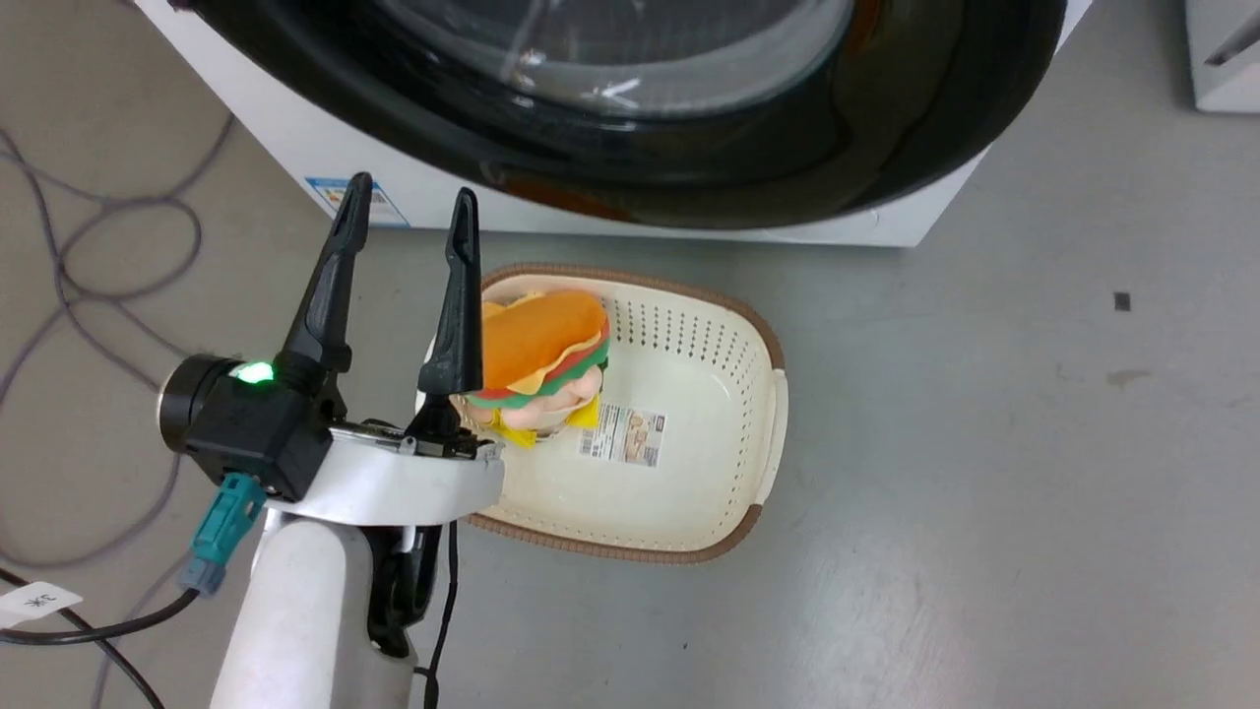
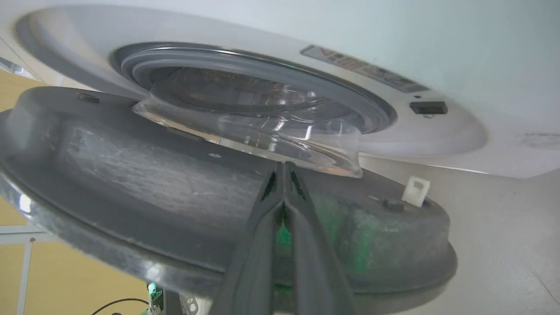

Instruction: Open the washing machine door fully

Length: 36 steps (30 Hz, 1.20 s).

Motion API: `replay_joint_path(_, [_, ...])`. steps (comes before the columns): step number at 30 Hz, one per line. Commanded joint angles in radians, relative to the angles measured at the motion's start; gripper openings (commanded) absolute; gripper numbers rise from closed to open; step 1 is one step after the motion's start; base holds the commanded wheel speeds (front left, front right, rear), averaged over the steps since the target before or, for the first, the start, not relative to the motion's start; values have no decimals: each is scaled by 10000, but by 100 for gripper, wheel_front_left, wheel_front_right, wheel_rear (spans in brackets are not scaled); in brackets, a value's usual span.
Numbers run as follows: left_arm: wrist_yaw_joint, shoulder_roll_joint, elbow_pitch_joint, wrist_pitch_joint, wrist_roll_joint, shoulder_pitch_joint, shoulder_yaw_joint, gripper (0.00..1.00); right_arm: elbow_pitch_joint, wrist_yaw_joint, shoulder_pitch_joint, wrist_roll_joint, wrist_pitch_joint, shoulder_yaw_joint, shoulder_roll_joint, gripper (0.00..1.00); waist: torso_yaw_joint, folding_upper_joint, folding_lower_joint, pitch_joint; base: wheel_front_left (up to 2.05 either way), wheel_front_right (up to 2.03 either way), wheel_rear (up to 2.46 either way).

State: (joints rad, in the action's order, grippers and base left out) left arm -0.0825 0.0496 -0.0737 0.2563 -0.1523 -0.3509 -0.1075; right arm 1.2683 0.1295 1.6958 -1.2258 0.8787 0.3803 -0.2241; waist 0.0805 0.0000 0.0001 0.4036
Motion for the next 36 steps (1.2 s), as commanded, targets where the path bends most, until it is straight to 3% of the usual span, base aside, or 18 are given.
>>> replay_joint_path(1, [-38, 6, 77, 55, 63, 148, 3, 100, -32, 12, -165, -117, 124, 42, 157, 0, -31, 0, -1, -194, 0, 0, 0])
replay_joint_path(16, [-144, 7, 1024, 55, 493, 1393, -238, 100, -1263, 12, -3600, -901, 1081, -214, 268, 0, 7, 0, -1, -2275, 0, 0, 0])
replay_joint_path(25, [-239, 83, 1503, 55, 672, 2368, -346, 100, -2865, 12, -5810, -1512, 1641, -436, 454, 0, -5, 0, -1, -3311, 0, 0, 0])
replay_joint_path(36, [-61, 147, 1946, 55, 696, 2936, -15, 100, -5092, 12, -8025, -1959, 2066, -539, 988, 0, 157, 0, -1, -3615, 0, 0, 0])
